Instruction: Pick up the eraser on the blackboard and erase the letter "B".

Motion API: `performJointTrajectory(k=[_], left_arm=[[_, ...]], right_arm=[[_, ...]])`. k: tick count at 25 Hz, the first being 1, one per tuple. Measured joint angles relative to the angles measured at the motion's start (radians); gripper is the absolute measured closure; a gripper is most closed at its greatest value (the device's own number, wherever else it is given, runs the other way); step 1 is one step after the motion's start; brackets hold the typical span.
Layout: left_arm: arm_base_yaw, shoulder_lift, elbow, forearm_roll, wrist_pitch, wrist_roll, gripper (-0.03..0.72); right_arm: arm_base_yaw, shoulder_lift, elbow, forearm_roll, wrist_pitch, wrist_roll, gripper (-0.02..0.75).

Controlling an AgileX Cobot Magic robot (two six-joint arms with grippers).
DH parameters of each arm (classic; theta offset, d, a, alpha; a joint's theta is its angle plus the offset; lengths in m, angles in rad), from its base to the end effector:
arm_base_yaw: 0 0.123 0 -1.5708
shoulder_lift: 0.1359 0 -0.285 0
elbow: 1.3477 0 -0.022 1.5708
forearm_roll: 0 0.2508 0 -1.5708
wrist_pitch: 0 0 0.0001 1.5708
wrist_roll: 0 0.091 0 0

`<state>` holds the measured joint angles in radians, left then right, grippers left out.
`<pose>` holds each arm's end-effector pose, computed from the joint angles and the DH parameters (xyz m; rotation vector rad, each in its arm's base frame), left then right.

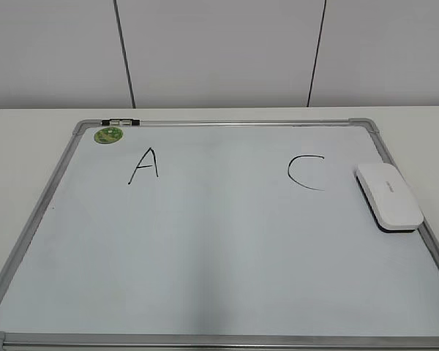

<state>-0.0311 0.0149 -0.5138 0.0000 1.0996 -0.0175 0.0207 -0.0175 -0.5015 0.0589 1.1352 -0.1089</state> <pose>-0.0058 0.0002 0.2781 0.0142 2.0844 -0.0296 -0.0111 0.0046 0.2717 -0.1419 2.0935 0.0179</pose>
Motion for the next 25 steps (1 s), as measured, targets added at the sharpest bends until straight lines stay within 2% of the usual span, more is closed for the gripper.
performJointTrajectory(k=[9, 25], left_arm=[[0.002, -0.004, 0.0, 0.0, 0.005, 0.0, 0.307], [0.032, -0.004, 0.0, 0.0, 0.005, 0.0, 0.312]], right_arm=[[0.0, 0.0, 0.0, 0.002, 0.001, 0.0, 0.147], [0.0, 0.0, 0.0, 0.002, 0.001, 0.0, 0.147]])
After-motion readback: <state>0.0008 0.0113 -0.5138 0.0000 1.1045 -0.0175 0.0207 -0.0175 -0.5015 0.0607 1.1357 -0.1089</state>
